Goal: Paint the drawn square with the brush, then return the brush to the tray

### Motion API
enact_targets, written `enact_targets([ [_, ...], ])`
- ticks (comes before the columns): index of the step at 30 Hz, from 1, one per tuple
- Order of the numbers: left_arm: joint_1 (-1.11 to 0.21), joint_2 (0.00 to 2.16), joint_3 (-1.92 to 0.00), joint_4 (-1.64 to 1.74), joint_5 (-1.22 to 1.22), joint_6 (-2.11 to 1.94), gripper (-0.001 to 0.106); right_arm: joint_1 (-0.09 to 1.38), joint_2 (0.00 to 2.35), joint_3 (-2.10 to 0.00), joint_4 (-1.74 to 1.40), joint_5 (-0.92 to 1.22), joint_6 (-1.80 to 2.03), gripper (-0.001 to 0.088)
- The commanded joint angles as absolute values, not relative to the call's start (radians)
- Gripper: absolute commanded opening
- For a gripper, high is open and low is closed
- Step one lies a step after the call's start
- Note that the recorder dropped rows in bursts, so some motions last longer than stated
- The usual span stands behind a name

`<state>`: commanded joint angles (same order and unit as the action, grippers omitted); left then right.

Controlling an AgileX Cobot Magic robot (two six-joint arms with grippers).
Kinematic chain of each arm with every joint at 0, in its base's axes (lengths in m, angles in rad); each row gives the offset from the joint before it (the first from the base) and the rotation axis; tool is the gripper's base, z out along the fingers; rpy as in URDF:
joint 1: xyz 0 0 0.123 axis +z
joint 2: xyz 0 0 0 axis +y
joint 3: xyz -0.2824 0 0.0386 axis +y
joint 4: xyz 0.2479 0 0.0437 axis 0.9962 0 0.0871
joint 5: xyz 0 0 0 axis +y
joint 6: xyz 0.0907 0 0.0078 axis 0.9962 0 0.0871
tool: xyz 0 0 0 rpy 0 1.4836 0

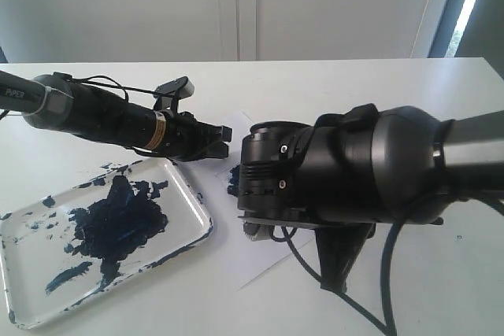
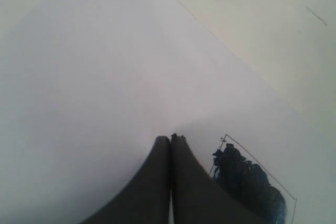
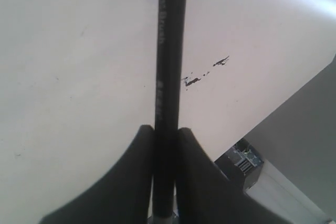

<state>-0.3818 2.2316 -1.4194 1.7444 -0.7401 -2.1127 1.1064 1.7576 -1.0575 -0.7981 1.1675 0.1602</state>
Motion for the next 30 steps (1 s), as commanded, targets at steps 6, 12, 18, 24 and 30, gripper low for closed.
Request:
enact_targets([
  [6, -0.382, 2.232, -1.419, 1.744, -0.751, -2.113, 0.0, 1.103, 1.782, -1.058, -0.816, 1.148, 0.16, 0.0],
  [12, -0.382, 2.232, -1.419, 1.744, -0.756, -2.113, 0.0, 1.076, 1.832, -1.062, -0.859, 1.141, 0.208, 0.0],
  [18, -0.382, 2.232, -1.419, 1.744, -0.761, -2.113, 0.0, 1.063, 1.843, -1.062, -0.871, 1.108, 0.224, 0.0],
  [24, -0.382, 2.232, -1.419, 1.744, -0.764, -2.113, 0.0, 1.012, 1.843, -1.062, -0.878, 1.144, 0.228, 0.0],
  [30, -0.382, 2.232, -1.419, 1.744, -0.761, -2.113, 0.0, 0.981, 1.843, -1.062, -0.884, 1.145, 0.228, 0.0],
])
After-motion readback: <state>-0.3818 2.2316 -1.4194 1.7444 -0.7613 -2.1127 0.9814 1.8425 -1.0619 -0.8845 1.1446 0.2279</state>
